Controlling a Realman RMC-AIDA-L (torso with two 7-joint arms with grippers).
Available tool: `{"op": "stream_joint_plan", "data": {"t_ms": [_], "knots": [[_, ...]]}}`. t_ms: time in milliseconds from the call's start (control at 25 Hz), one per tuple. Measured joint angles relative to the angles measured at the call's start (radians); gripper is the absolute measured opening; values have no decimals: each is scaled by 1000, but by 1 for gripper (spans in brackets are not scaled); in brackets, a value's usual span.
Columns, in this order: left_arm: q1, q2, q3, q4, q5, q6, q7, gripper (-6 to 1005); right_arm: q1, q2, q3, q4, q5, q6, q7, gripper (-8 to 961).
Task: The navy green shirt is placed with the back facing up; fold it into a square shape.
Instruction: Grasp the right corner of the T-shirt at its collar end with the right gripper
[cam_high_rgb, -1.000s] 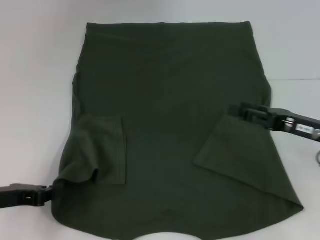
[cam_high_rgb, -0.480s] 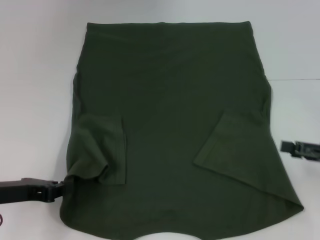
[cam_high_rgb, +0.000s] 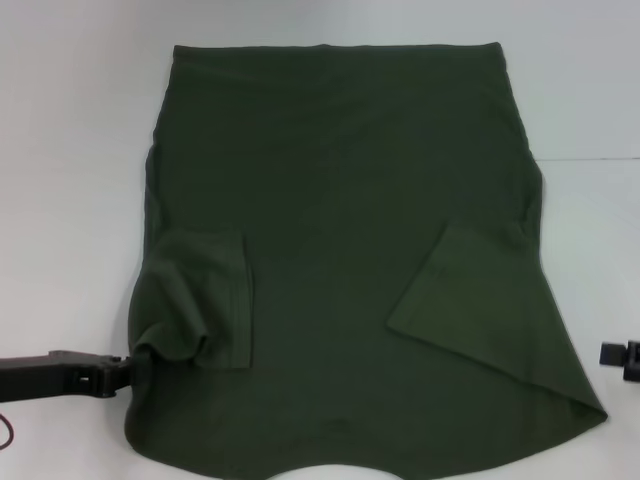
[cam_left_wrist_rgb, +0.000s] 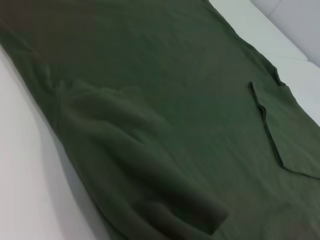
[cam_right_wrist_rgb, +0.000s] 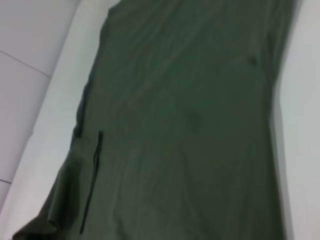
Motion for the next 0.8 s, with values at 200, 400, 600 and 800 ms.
{"op": "stream_joint_plan", "data": {"t_ms": [200, 400, 600, 800], "knots": [[-5, 0, 14, -5, 0, 0, 0, 16, 2, 10, -1, 15, -36, 17, 16, 792], [-11, 0, 20, -5, 0, -1, 1, 16, 9, 18, -9, 31, -42, 23, 12, 792], [-13, 0, 20, -5, 0, -2, 1, 16, 17, 19, -5, 48, -74, 41, 10, 792], [-13, 1, 19, -5, 0, -6, 0, 16, 17, 18, -2, 53, -77, 42, 7, 791]]}}
